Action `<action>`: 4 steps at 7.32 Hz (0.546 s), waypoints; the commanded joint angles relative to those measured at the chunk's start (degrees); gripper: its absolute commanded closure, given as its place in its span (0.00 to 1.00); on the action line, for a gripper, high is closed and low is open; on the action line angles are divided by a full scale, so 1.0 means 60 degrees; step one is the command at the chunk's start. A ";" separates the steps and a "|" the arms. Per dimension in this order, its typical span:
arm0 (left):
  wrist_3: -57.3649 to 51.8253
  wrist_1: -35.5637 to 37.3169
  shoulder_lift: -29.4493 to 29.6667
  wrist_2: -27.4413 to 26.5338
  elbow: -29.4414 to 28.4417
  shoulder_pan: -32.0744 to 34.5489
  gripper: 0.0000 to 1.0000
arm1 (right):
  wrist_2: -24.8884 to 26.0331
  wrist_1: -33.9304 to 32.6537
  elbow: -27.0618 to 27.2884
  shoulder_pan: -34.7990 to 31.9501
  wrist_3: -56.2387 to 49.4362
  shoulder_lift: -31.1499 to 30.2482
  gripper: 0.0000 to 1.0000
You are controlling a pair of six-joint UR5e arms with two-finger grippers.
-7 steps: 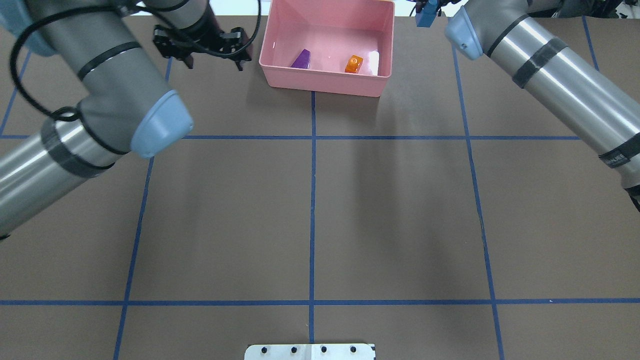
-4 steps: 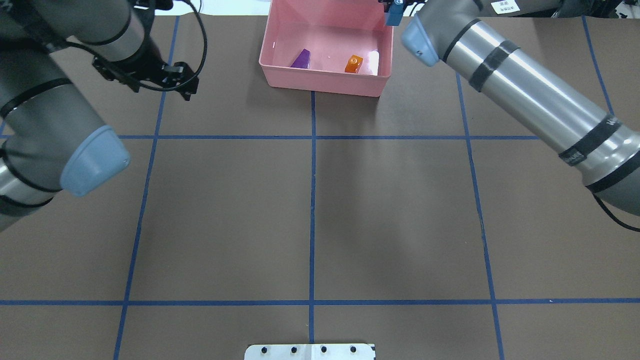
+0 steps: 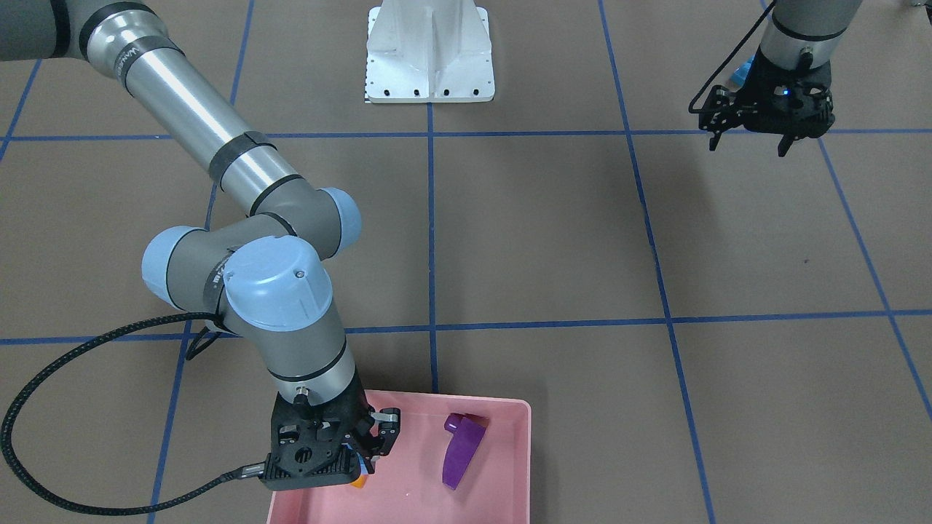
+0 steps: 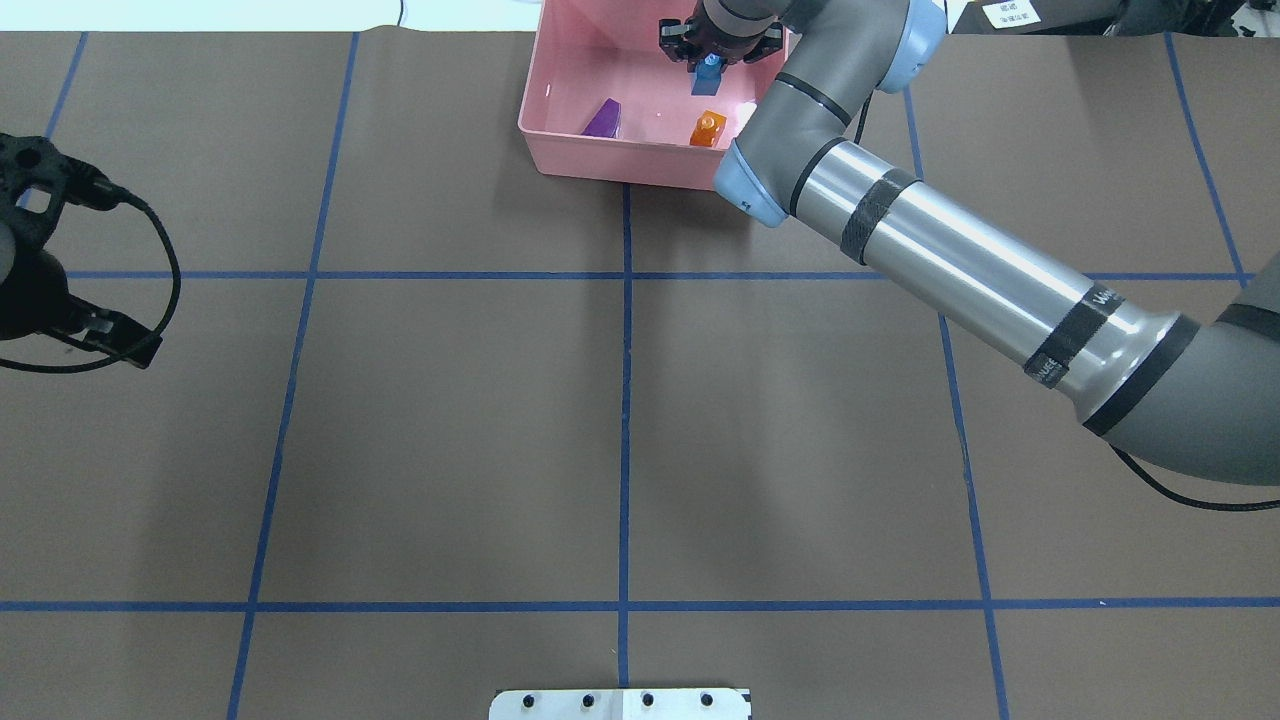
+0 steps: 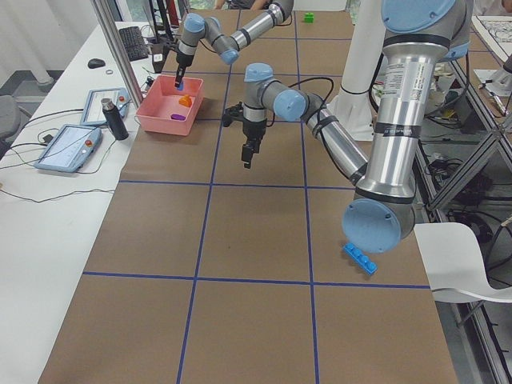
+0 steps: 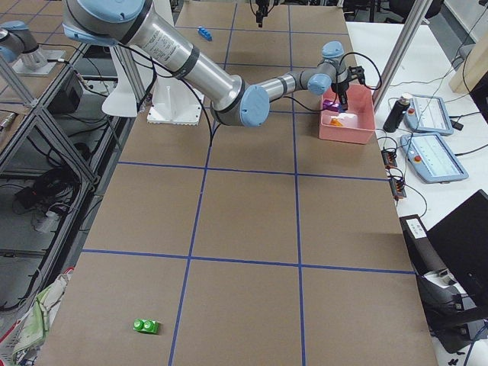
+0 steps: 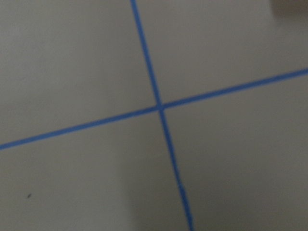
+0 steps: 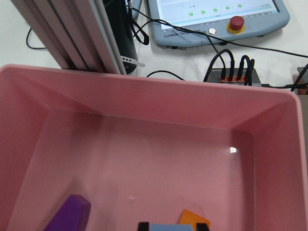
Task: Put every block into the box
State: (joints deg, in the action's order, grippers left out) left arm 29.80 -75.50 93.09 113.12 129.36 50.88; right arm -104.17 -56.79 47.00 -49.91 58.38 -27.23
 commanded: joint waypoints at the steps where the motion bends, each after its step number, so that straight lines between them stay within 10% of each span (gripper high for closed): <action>1: -0.0117 -0.2186 -0.2145 0.0058 0.0018 -0.0072 0.00 | -0.0693 -0.0157 0.0250 -0.0263 0.0479 0.0070 0.00; 4: -0.0089 -0.4829 -0.4289 0.0073 -0.0262 -0.0729 0.00 | -0.2993 -0.4302 0.2483 -0.1200 0.0495 -0.0017 0.00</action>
State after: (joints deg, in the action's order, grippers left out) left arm 29.17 -98.80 72.33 113.48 128.33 48.34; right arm -116.68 -70.77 55.36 -55.04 61.56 -26.84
